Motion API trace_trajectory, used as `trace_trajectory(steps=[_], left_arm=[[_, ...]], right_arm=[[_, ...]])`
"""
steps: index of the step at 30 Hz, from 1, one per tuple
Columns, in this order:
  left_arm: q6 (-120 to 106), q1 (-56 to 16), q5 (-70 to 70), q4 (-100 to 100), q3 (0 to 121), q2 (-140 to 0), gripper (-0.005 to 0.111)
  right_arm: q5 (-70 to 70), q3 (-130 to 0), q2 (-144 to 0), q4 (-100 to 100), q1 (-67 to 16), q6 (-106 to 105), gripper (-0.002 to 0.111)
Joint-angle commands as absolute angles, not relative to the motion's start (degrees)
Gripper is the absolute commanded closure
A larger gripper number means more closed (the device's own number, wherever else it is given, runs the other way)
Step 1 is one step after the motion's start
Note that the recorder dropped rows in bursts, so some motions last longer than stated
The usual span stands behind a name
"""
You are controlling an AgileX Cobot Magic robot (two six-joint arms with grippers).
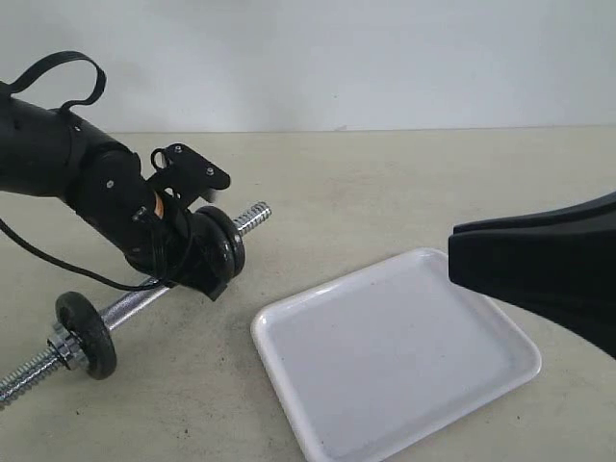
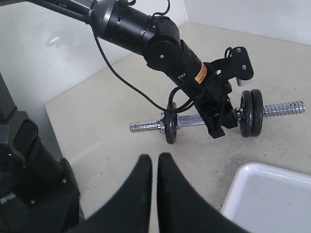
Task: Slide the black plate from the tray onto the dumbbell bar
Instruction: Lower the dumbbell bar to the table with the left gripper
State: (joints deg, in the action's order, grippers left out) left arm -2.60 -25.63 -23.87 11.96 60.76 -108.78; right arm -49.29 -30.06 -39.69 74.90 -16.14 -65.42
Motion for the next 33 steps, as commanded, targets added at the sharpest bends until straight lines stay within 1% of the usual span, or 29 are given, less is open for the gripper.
trace_trajectory(steps=[1, 25, 33], left_arm=[[-0.41, -25.58, -19.81, 11.62, 61.93, -107.81, 0.102], [18.73, -23.45, -19.9, 11.62, 62.06, -107.81, 0.102], [20.82, -22.91, -18.85, 11.62, 62.06, -107.81, 0.102]], right_arm=[[-49.85, -29.8, -39.3, 74.71, -15.91, -65.42, 0.108], [-51.22, -29.8, -39.3, 74.71, -15.91, -64.94, 0.108], [-51.59, -29.8, -39.3, 74.71, -15.91, -64.79, 0.108]])
